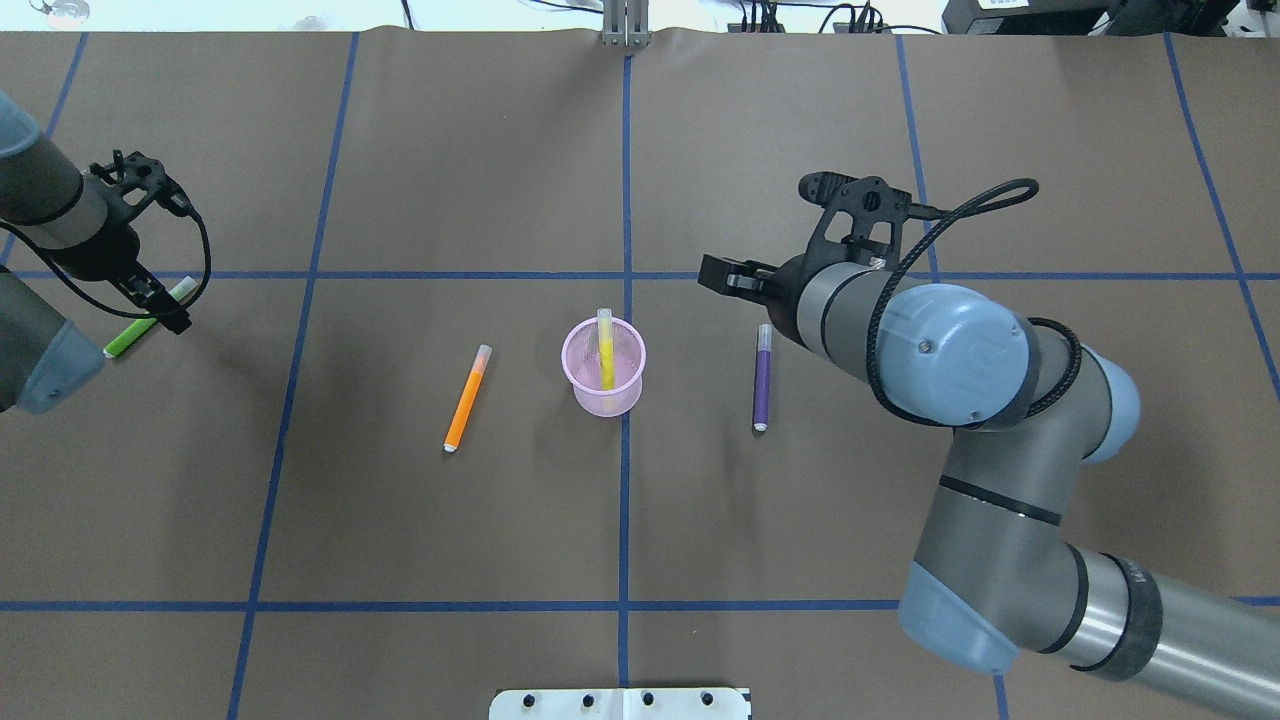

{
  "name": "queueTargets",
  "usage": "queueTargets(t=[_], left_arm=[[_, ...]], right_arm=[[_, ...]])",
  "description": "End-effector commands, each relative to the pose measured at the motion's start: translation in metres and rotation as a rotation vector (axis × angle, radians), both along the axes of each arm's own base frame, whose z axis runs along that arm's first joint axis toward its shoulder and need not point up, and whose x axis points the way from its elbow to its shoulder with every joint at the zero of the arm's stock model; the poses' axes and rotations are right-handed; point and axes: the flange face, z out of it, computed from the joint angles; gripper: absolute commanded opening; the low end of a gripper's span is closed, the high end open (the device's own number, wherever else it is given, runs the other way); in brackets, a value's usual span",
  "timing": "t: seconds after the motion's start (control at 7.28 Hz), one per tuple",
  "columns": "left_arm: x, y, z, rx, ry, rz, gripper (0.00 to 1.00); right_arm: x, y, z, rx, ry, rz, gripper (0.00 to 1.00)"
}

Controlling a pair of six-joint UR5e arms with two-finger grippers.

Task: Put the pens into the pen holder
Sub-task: 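Drop the yellow marker from the right gripper while the left grasps the green marker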

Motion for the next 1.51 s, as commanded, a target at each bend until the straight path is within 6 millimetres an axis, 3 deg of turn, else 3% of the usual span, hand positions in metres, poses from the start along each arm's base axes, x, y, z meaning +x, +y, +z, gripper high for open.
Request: queueTargets(t=[0.0, 0.14, 0.27, 0.55, 0.69, 1.37], left_arm=[[0.011, -0.007, 0.013, 0.014, -0.018, 0.060, 0.94], [0.013, -0.012, 0.019, 0.005, -0.025, 0.061, 0.90], [0.014, -0.013, 0.020, 0.002, -0.027, 0.061, 0.74], [0.014, -0.014, 0.025, -0.006, -0.034, 0.061, 0.34], [0.015, -0.014, 0.024, -0.007, -0.029, 0.062, 0.00], [0.016, -0.028, -0.015, -0.028, 0.020, 0.066, 0.00]], right_arm=[[0.021, -0.006, 0.015, -0.017, 0.015, -0.030, 0.93], [0.020, -0.006, 0.013, -0.015, 0.013, -0.030, 0.93], [0.021, -0.006, 0.012, -0.011, 0.012, -0.024, 0.93], [0.023, -0.005, 0.011, -0.009, 0.010, -0.023, 0.93], [0.023, -0.005, 0.011, -0.009, 0.010, -0.023, 0.93], [0.023, -0.005, 0.014, -0.012, 0.015, -0.019, 0.94]])
